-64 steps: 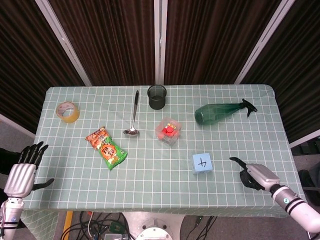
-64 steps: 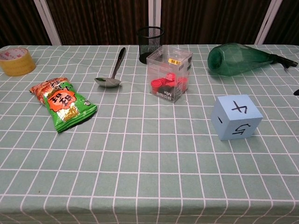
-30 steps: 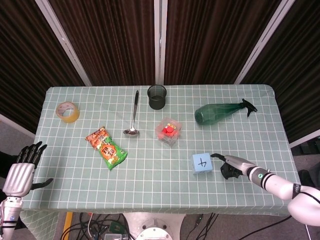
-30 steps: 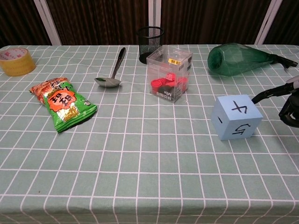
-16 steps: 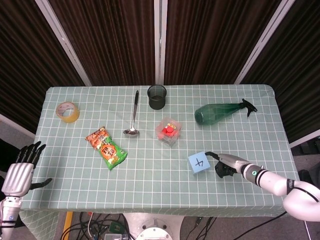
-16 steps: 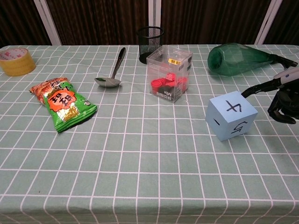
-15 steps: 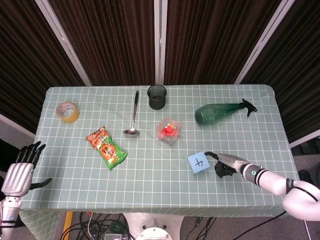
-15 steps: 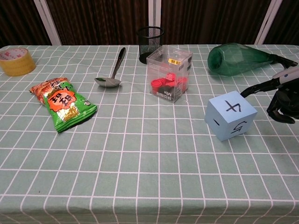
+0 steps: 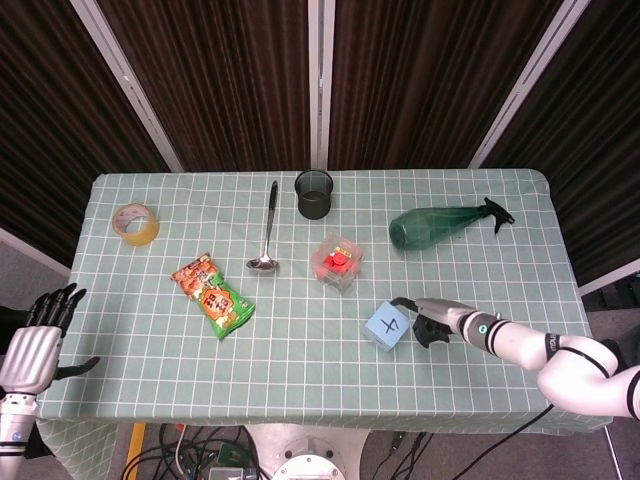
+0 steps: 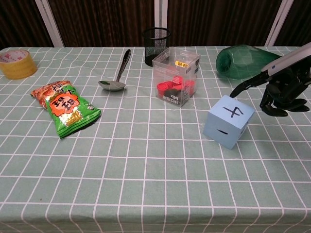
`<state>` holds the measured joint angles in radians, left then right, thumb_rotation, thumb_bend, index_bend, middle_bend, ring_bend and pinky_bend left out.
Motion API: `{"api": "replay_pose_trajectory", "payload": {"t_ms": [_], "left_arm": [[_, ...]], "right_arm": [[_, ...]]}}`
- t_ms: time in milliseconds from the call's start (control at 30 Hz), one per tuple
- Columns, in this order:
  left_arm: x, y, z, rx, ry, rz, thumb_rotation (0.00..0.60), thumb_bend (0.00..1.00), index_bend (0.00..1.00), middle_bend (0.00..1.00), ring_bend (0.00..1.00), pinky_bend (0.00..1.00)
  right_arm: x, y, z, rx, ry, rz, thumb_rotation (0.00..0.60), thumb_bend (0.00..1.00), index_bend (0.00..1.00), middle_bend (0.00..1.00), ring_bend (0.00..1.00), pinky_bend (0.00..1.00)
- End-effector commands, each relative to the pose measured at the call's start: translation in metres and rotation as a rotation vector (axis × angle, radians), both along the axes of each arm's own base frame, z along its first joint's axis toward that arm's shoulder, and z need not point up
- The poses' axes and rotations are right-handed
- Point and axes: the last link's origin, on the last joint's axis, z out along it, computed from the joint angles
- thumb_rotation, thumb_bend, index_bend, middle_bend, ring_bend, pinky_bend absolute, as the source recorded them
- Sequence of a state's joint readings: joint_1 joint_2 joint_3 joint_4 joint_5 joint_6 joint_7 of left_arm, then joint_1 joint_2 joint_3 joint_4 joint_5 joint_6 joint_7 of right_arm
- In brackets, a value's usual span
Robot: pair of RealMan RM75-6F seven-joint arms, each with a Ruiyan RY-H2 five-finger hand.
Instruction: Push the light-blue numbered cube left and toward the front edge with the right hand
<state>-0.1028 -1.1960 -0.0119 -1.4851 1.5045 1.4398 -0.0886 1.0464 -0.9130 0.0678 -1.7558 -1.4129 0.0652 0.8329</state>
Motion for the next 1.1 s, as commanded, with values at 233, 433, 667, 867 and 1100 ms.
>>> {"api": "replay_pose_trajectory", "payload": {"t_ms": [233, 433, 667, 867, 1100], "left_arm": [[-0.006, -0.002, 0.003, 0.003, -0.014, 0.013, 0.6, 0.0, 0.04, 0.0, 0.0, 0.03], [-0.009, -0.003, 0.005, 0.01, -0.021, 0.015, 0.6, 0.0, 0.04, 0.0, 0.0, 0.03], [-0.012, -0.005, 0.008, 0.017, -0.024, 0.019, 0.6, 0.0, 0.04, 0.0, 0.0, 0.03], [-0.014, -0.006, 0.009, 0.016, -0.024, 0.02, 0.6, 0.0, 0.04, 0.0, 0.0, 0.03], [-0.016, -0.006, 0.009, 0.02, -0.029, 0.018, 0.6, 0.0, 0.04, 0.0, 0.0, 0.03]], "right_arm": [[0.017, -0.006, -0.012, 0.062, 0.032, 0.003, 0.6, 1.0, 0.0, 0.93, 0.81, 0.72], [0.028, -0.008, -0.015, 0.08, 0.019, 0.025, 0.6, 1.0, 0.0, 0.93, 0.81, 0.72], [0.041, -0.008, -0.024, 0.122, 0.016, 0.044, 0.6, 1.0, 0.0, 0.93, 0.81, 0.72], [0.051, -0.008, -0.029, 0.138, 0.004, 0.069, 0.6, 1.0, 0.0, 0.93, 0.81, 0.72], [0.063, -0.006, -0.033, 0.151, -0.006, 0.095, 0.6, 1.0, 0.04, 0.93, 0.81, 0.72]]}}
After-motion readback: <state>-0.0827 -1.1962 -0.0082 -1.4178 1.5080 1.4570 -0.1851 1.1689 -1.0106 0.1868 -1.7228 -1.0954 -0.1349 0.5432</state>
